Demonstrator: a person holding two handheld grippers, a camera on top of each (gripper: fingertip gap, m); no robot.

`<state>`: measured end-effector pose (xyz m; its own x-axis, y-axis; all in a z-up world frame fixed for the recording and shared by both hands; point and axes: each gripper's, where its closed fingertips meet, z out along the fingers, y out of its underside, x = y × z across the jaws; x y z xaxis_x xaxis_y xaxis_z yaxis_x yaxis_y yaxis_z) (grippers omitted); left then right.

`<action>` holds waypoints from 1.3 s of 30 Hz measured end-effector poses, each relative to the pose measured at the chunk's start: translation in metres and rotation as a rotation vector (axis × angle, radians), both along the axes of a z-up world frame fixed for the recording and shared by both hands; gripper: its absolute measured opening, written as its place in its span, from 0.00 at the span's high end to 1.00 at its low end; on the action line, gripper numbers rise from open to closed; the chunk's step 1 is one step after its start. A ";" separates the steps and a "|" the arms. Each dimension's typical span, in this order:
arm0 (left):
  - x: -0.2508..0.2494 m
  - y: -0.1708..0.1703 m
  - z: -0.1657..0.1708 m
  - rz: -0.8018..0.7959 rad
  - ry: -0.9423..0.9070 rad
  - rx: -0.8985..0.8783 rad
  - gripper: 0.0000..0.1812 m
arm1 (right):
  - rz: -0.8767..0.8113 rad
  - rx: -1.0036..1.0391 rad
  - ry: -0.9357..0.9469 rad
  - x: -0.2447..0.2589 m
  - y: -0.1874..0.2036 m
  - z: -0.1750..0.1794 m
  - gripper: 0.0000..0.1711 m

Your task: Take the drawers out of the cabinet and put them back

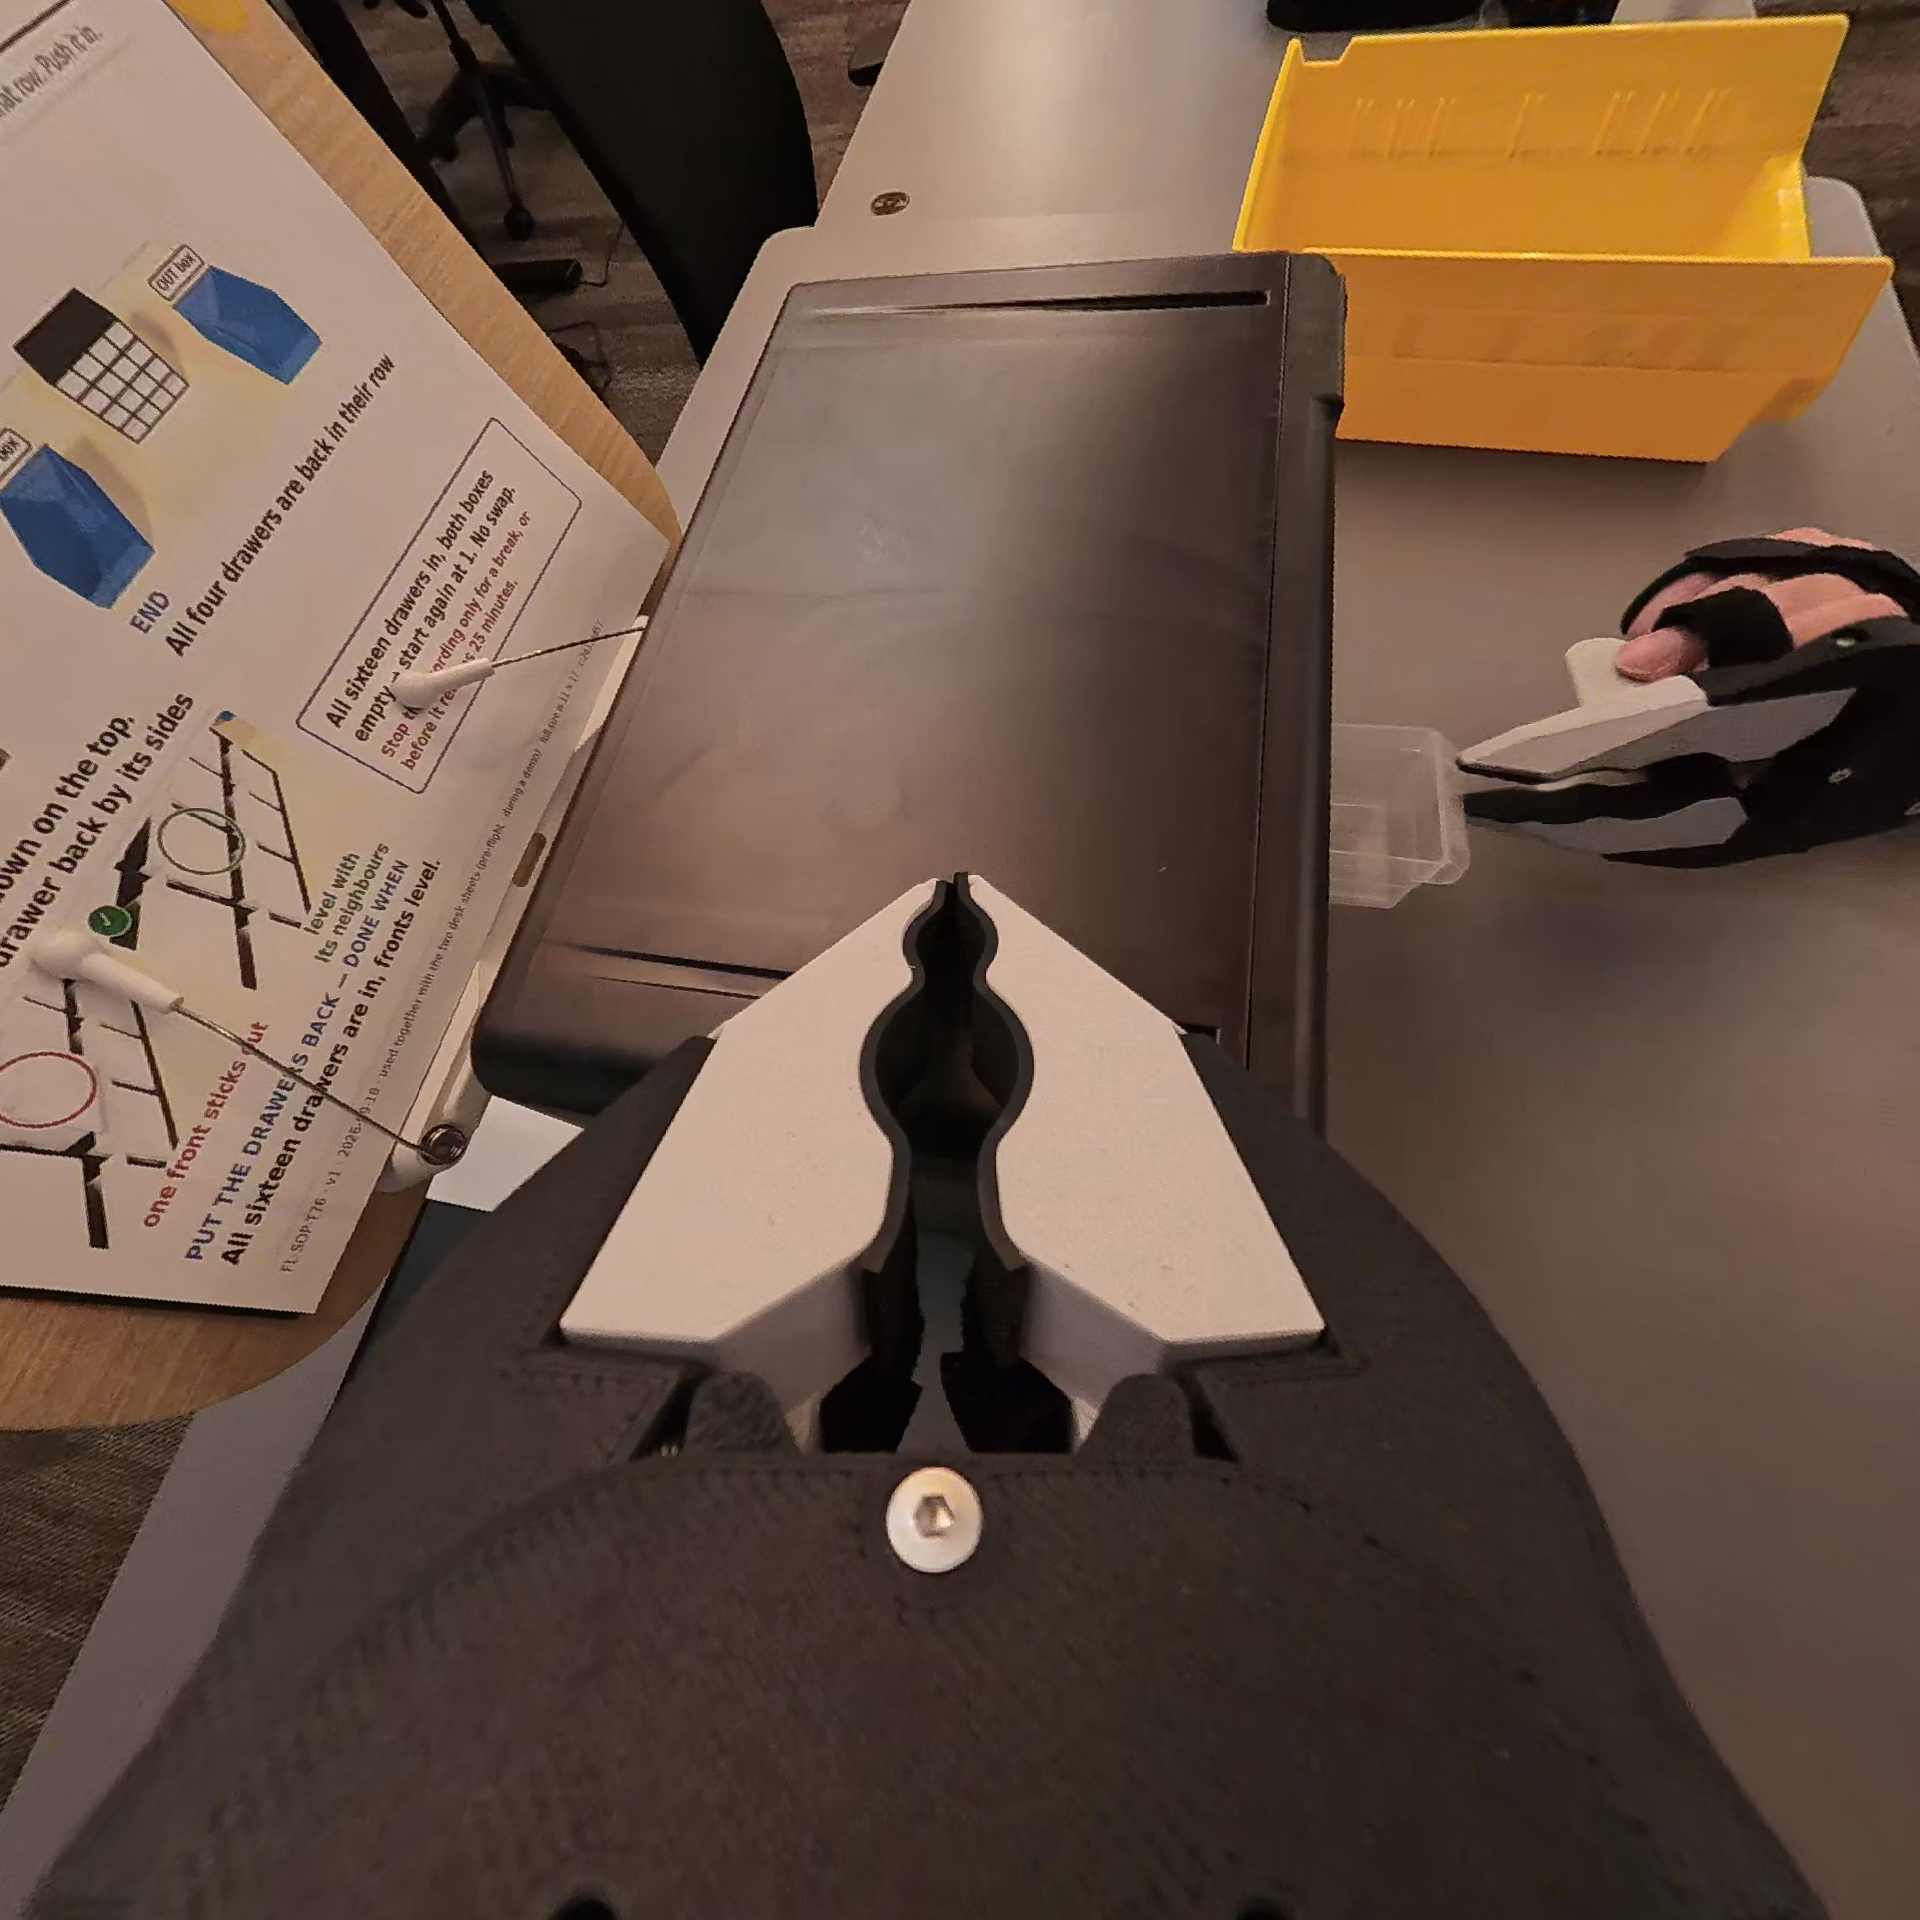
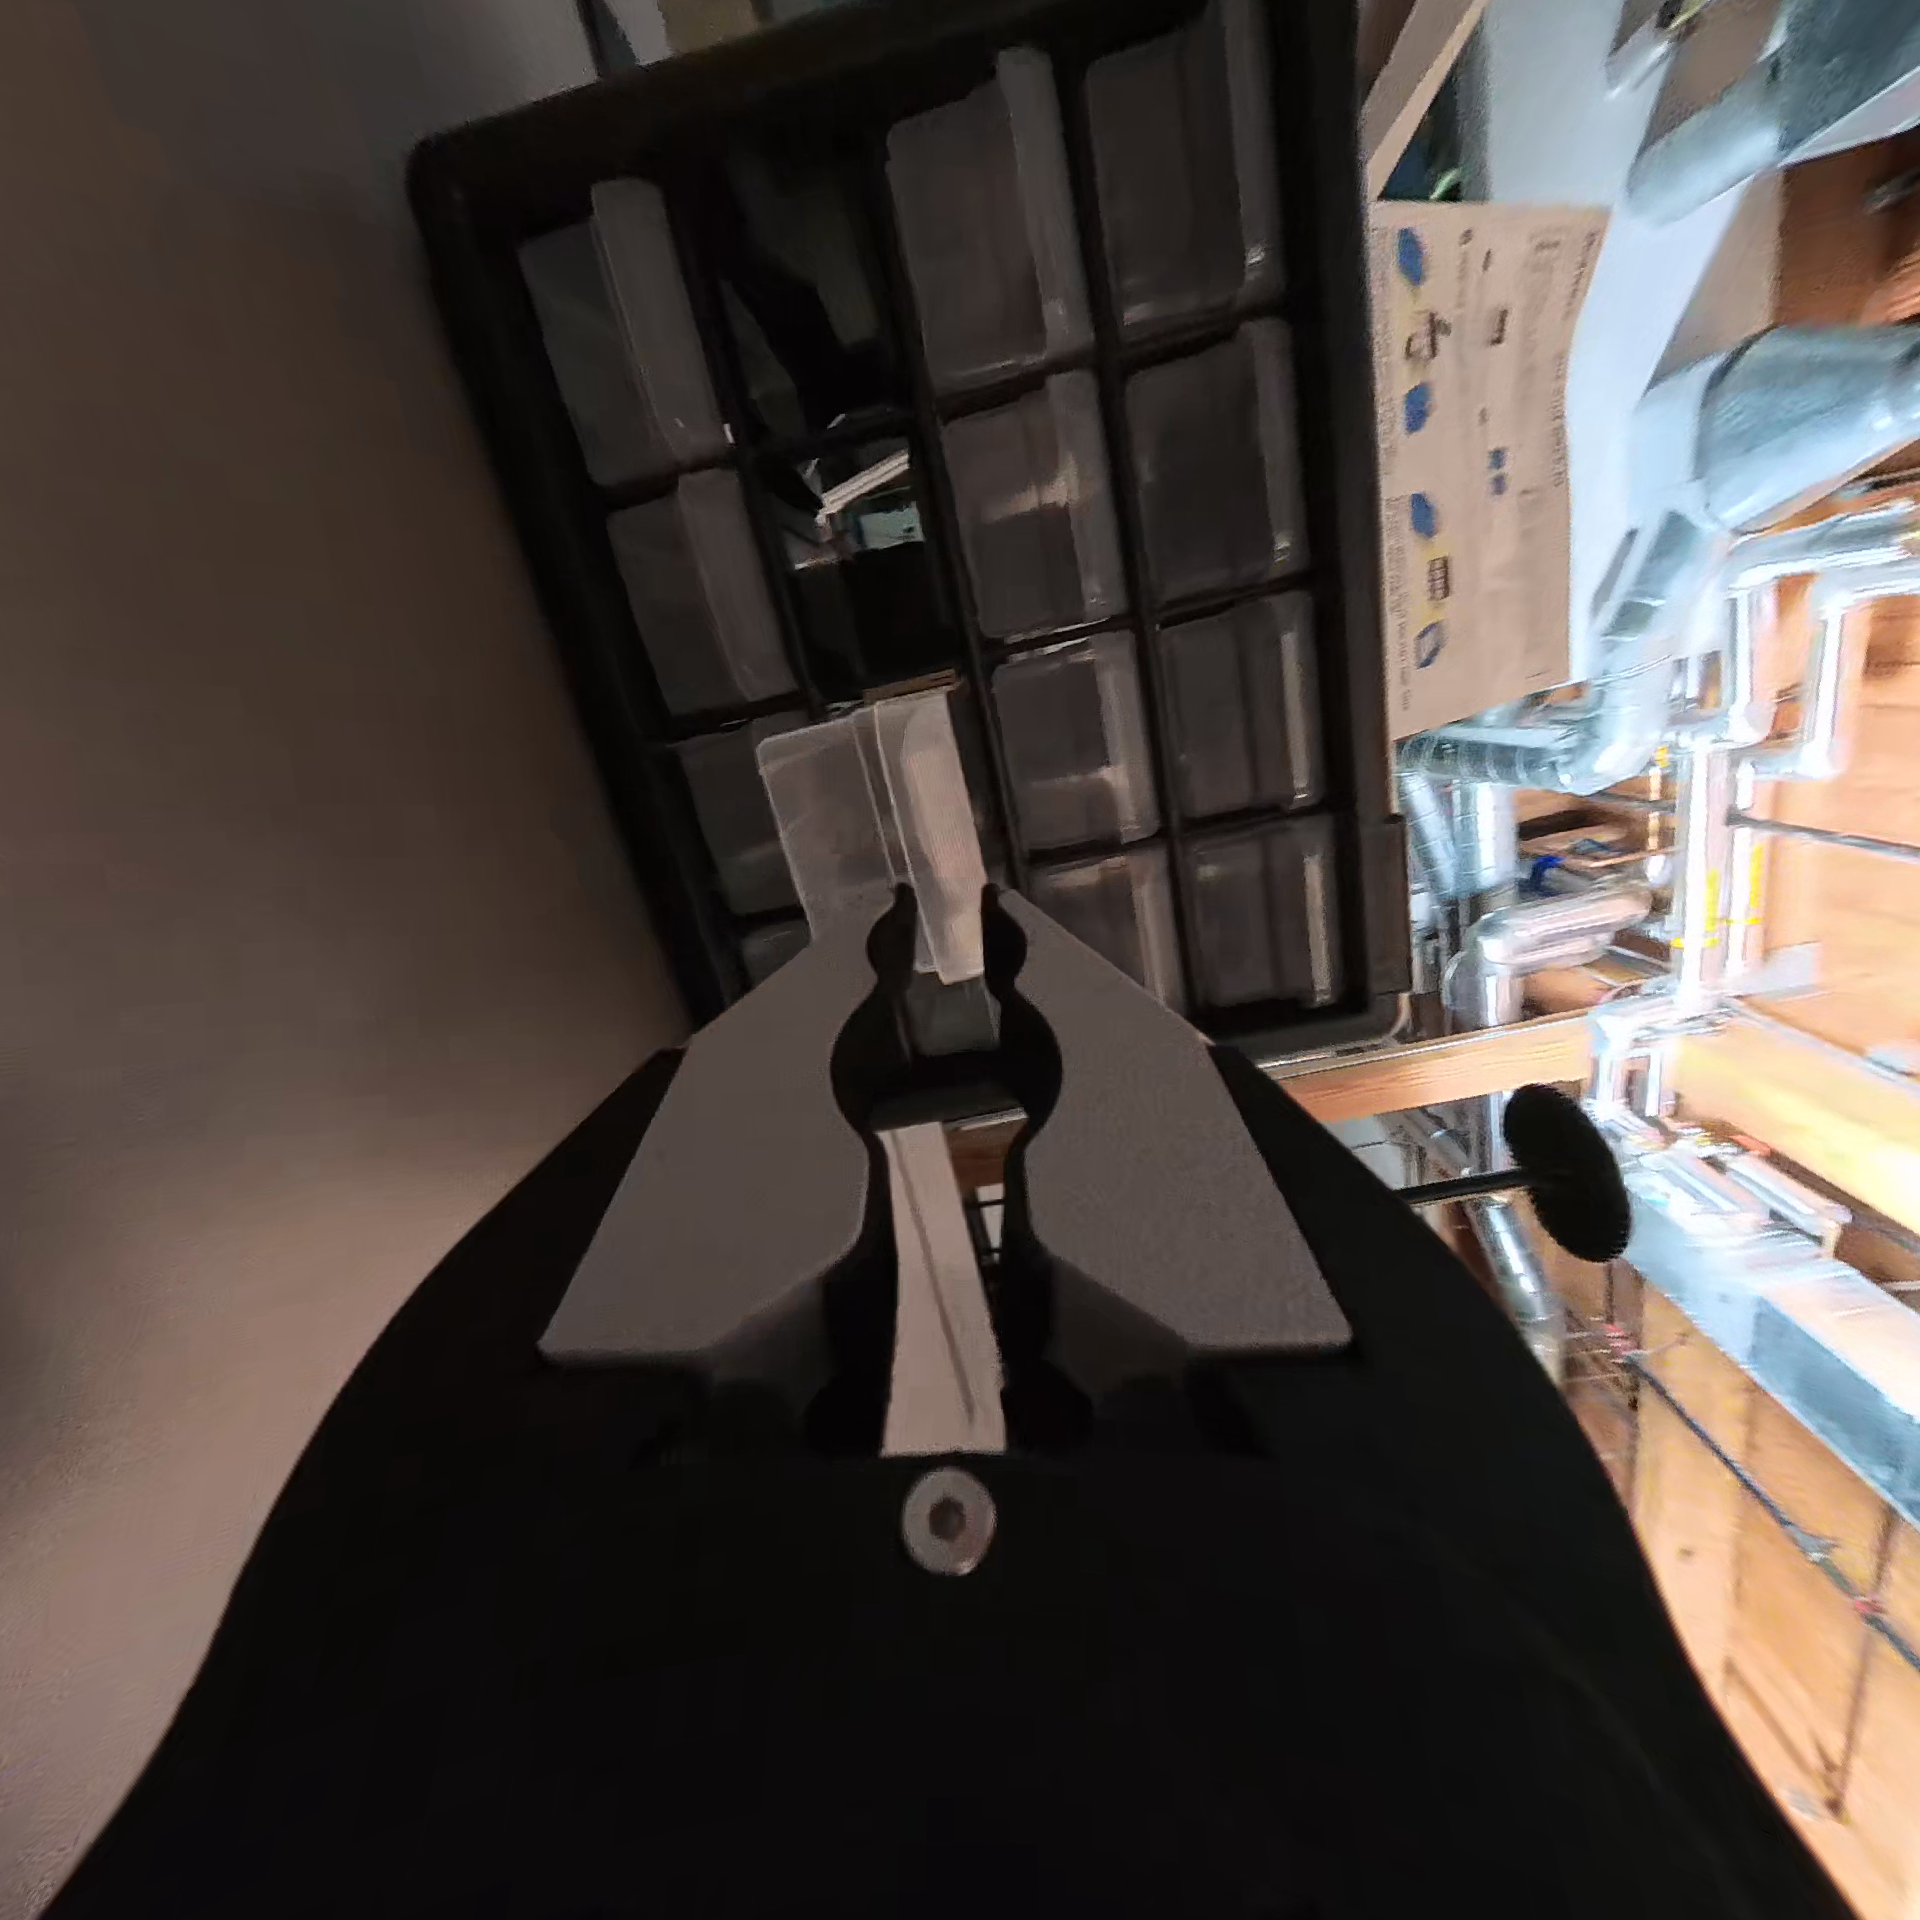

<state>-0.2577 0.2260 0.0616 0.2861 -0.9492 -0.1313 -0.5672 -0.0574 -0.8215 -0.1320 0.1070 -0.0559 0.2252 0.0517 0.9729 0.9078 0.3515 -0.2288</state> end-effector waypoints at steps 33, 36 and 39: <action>0.000 0.001 0.001 0.025 -0.029 -0.031 1.00 | 0.206 0.012 0.225 -0.006 0.014 0.079 0.93; 0.001 0.001 0.001 0.027 -0.019 -0.032 1.00 | 0.292 -0.085 0.511 0.017 0.009 0.157 0.93; 0.001 0.002 0.001 0.036 -0.015 -0.036 1.00 | 0.299 -0.409 0.694 0.026 0.017 0.196 0.94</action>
